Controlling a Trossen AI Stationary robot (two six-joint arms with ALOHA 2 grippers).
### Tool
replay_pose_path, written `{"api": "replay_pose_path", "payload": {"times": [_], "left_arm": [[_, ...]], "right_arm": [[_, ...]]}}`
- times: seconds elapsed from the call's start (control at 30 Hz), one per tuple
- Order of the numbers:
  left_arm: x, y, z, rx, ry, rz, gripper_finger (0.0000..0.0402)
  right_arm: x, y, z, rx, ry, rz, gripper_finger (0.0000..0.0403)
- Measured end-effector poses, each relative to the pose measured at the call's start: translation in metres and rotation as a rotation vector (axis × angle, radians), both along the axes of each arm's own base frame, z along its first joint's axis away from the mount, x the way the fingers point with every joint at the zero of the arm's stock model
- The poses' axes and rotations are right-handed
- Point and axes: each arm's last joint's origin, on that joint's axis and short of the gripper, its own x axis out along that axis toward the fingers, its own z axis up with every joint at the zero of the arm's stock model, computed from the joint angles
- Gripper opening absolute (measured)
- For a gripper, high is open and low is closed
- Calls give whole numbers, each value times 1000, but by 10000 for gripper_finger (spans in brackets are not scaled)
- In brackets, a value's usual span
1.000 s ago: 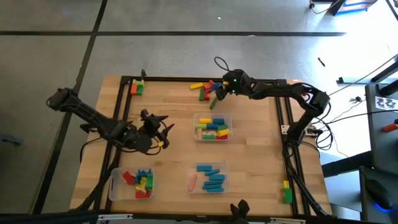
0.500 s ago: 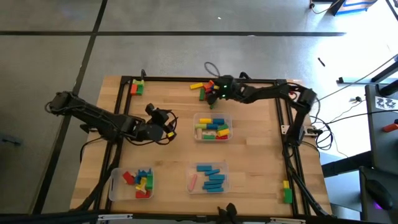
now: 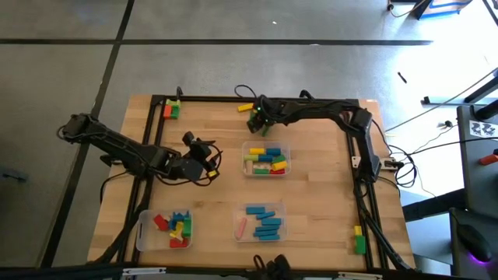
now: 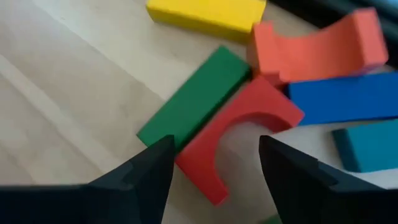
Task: Sort blocks by size
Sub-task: Put the red arch block into the bottom left transparent bin
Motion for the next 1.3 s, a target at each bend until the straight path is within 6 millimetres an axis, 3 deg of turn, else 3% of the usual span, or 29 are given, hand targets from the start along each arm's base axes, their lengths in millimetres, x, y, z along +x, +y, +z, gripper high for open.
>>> {"api": "replay_pose_path", "payload": {"times": [0.23,0.57,0.87,1.07,1.3], "left_arm": [[-1,-2,0,7,7,-14,210],[-1,-4,0,11,10,-25,210],[-5,-14,3,22,19,-78,210],[-18,-29,18,17,-30,-170,210],[-42,-46,34,-13,-93,-294,210]], "right_arm": [[1,-2,-7,-10,11,-27,223],[3,0,-10,25,-11,53,97],[2,4,-7,7,34,101,107],[3,22,28,-51,2,183,100],[11,79,81,-130,-116,361,109]]}}
